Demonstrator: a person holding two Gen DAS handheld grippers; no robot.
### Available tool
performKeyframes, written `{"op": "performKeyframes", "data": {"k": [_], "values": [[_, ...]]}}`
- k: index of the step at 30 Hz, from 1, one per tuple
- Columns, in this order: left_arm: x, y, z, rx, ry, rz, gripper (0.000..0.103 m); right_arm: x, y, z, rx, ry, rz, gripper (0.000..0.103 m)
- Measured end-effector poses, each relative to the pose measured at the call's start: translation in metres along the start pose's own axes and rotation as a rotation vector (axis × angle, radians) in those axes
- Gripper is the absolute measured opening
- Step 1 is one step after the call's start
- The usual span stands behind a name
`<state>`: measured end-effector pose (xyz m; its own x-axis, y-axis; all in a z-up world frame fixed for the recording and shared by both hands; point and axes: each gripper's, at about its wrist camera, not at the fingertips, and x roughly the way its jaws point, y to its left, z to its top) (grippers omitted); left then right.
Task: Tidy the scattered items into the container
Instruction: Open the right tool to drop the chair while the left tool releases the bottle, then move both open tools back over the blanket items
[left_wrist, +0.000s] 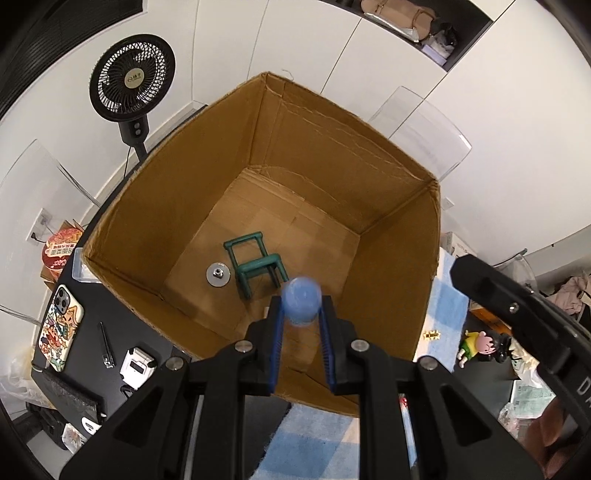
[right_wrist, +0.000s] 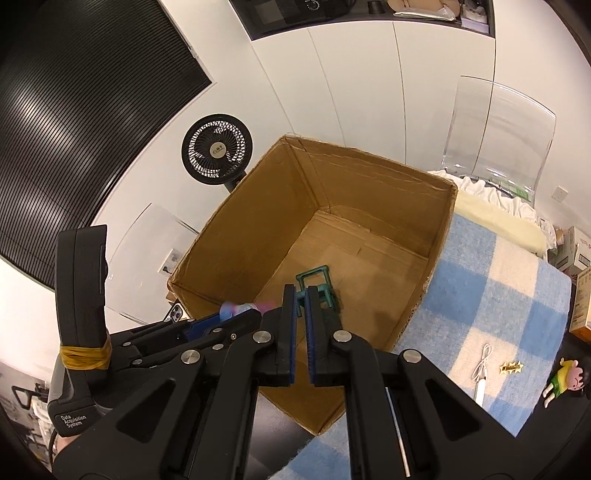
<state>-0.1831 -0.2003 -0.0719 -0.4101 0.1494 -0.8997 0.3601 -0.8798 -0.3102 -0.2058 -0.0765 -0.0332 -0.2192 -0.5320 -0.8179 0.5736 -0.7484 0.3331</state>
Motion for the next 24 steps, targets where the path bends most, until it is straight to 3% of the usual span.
{"op": "performKeyframes", "data": {"k": [1, 3, 6, 9, 11, 13, 17, 20, 24], "values": [[0.001, 0.000, -0.001, 0.000, 0.008, -0.012, 0.024, 0.000, 0.000, -0.001, 0.000, 0.000, 0.001, 0.007], [0.003, 0.000, -0.003, -0.002, 0.017, -0.029, 0.044, -0.001, -0.002, -0.003, 0.007, 0.002, -0.005, 0.007], [0.003, -0.002, -0.006, 0.005, 0.007, -0.013, 0.060, -0.001, -0.007, -0.005, 0.034, 0.005, -0.002, 0.009], [0.004, -0.004, -0.007, 0.003, 0.009, -0.012, 0.071, -0.001, -0.012, -0.007, 0.056, -0.001, -0.004, 0.025], [0.004, -0.005, -0.007, 0.008, 0.006, -0.006, 0.072, -0.001, -0.015, -0.009, 0.072, -0.007, -0.003, 0.057], [0.004, -0.006, -0.007, 0.013, 0.006, 0.001, 0.072, -0.003, -0.020, -0.009, 0.092, -0.018, 0.005, 0.062], [0.005, -0.009, -0.009, 0.019, 0.017, 0.005, 0.075, -0.010, -0.028, -0.009, 0.134, -0.049, 0.007, 0.088], [0.003, -0.014, -0.011, 0.035, 0.008, 0.020, 0.081, -0.015, -0.034, -0.011, 0.140, -0.063, 0.006, 0.102], [0.002, -0.029, -0.016, 0.091, -0.011, 0.058, 0.085, -0.020, -0.045, -0.018, 0.145, -0.054, 0.000, 0.103]]}}
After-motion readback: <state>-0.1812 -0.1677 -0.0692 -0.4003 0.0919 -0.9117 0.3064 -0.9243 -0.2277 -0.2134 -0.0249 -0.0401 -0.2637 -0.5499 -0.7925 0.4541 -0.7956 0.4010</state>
